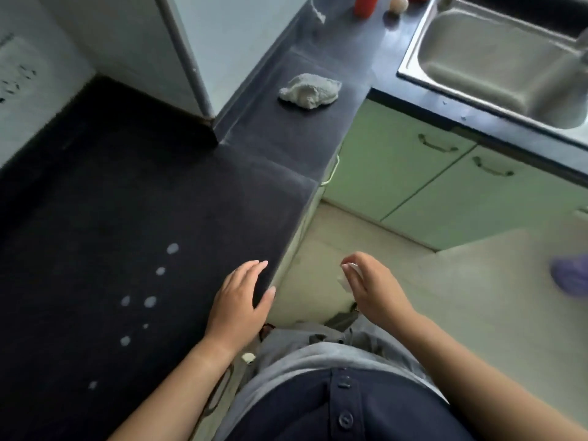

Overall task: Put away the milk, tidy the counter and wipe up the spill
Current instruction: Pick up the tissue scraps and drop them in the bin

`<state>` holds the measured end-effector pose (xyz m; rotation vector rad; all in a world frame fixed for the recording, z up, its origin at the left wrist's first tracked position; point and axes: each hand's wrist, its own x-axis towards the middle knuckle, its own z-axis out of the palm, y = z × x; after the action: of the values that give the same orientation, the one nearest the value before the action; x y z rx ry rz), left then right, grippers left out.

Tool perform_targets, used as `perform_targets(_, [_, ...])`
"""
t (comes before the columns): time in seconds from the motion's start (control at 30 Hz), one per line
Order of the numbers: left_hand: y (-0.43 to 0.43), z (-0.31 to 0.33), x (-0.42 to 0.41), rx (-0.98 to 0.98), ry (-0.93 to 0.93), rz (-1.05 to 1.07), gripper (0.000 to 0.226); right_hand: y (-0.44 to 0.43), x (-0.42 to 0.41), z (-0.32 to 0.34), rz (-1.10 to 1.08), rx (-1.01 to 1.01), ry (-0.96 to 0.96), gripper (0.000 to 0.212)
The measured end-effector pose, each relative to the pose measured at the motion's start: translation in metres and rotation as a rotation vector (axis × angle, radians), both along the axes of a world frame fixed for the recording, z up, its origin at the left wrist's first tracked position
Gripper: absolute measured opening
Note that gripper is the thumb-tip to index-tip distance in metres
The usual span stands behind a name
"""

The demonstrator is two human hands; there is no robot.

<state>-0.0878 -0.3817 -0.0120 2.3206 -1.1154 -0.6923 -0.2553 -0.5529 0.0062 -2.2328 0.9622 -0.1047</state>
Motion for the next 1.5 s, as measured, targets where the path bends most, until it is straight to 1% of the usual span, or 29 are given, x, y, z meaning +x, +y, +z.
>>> perform_targets(0.1, [-0.029, 0.011, -0.016, -0.02, -0.001, -0.098, 0.061, -0.008, -0.043, 0.005, -0.129, 0.0, 0.0, 0.017])
perform_targets(0.23, [-0.08, 0.022, -0.059, -0.027, 0.033, -0.261, 0.06, -0.023, -0.115, 0.011, -0.311, 0.035, -0.037, 0.018])
perform_targets(0.37, [-0.144, 0.022, -0.131, 0.007, 0.034, -0.462, 0.068, -0.042, -0.208, 0.013, -0.511, 0.062, -0.081, 0.017])
perform_targets(0.43, [-0.179, 0.024, -0.178, 0.013, 0.049, -0.532, 0.068, -0.052, -0.261, 0.015, -0.598, 0.074, -0.1, 0.016])
perform_targets(0.47, [-0.196, 0.025, -0.204, 0.017, 0.063, -0.567, 0.065, -0.058, -0.287, 0.016, -0.644, 0.071, -0.108, 0.017])
perform_targets(0.6, [-0.264, 0.026, -0.31, 0.005, 0.14, -0.689, 0.039, -0.078, -0.393, 0.019, -0.847, 0.058, -0.093, 0.02])
perform_targets(0.67, [-0.293, 0.028, -0.362, 0.002, 0.174, -0.735, 0.035, -0.082, -0.446, 0.02, -0.957, 0.049, -0.088, 0.022])
perform_targets(0.77, [-0.325, 0.038, -0.417, 0.005, 0.249, -0.768, 0.028, -0.082, -0.498, 0.022, -1.105, 0.054, -0.102, 0.021])
perform_targets(0.9, [-0.367, 0.045, -0.466, 0.036, 0.32, -0.858, 0.026, -0.088, -0.542, 0.016, -1.237, 0.102, -0.136, 0.016])
perform_targets(1.07, [-0.429, 0.039, -0.507, 0.075, 0.314, -0.923, 0.027, -0.132, -0.57, 0.005, -1.33, 0.138, -0.194, 0.013])
perform_targets(1.23, [-0.528, 0.03, -0.554, 0.084, 0.276, -0.963, 0.028, -0.218, -0.614, 0.003, -1.364, 0.166, -0.178, 0.013])
perform_targets(1.3, [-0.577, 0.034, -0.577, 0.079, 0.282, -0.978, 0.029, -0.258, -0.638, 0.012, -1.4, 0.15, -0.169, 0.014])
perform_targets(1.37, [-0.623, 0.041, -0.598, 0.084, 0.288, -1.003, 0.024, -0.295, -0.659, 0.021, -1.457, 0.11, -0.166, 0.014])
perform_targets(1.5, [-0.697, 0.042, -0.641, 0.084, 0.308, -1.049, 0.022, -0.355, -0.696, 0.028, -1.546, 0.078, -0.175, 0.013])
